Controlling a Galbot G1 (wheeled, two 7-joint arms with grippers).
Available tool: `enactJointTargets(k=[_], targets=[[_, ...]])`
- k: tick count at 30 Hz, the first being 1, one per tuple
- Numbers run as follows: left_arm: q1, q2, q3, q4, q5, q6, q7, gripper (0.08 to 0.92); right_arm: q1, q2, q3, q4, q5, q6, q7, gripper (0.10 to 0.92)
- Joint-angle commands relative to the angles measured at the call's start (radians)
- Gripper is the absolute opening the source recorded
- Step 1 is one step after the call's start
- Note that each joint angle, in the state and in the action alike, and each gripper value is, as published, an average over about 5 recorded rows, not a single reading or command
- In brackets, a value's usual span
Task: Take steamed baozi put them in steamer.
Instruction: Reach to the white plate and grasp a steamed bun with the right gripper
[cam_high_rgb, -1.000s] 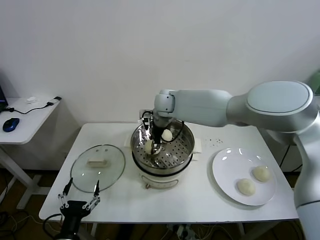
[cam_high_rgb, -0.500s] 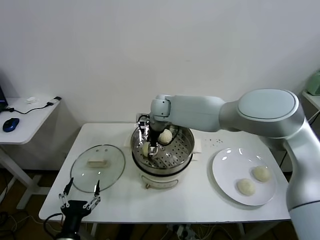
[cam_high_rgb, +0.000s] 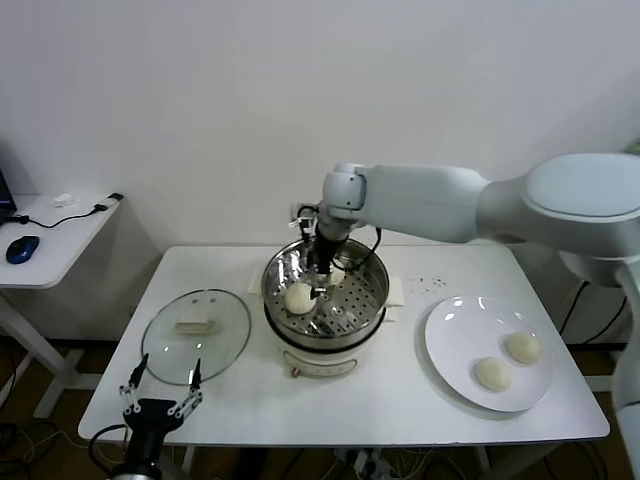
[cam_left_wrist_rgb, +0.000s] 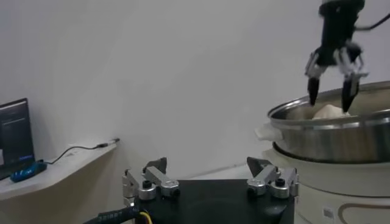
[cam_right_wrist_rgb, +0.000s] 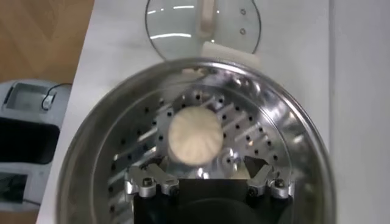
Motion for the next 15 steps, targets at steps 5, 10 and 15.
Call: enactJointTargets(k=[5, 10, 15], targets=[[-0.011, -0.006, -0.003, -0.003, 0.003, 0.012, 0.0, 0.823, 0.138, -0.524, -0.049, 0.315, -0.276, 0.092, -0.114, 0.823], [-0.012, -0.007, -0.001, -0.006, 0.015, 0.021, 0.001, 0.823, 0.017, -0.737, 0.02, 0.393, -0.444, 0.1, -0.124, 0.823], [-0.013, -0.013, 0.005, -0.013, 0.034, 0.032, 0.001, 0.823, -0.181, -0.857, 0.149, 0.387, -0.618, 0.125, -0.134, 0.823]])
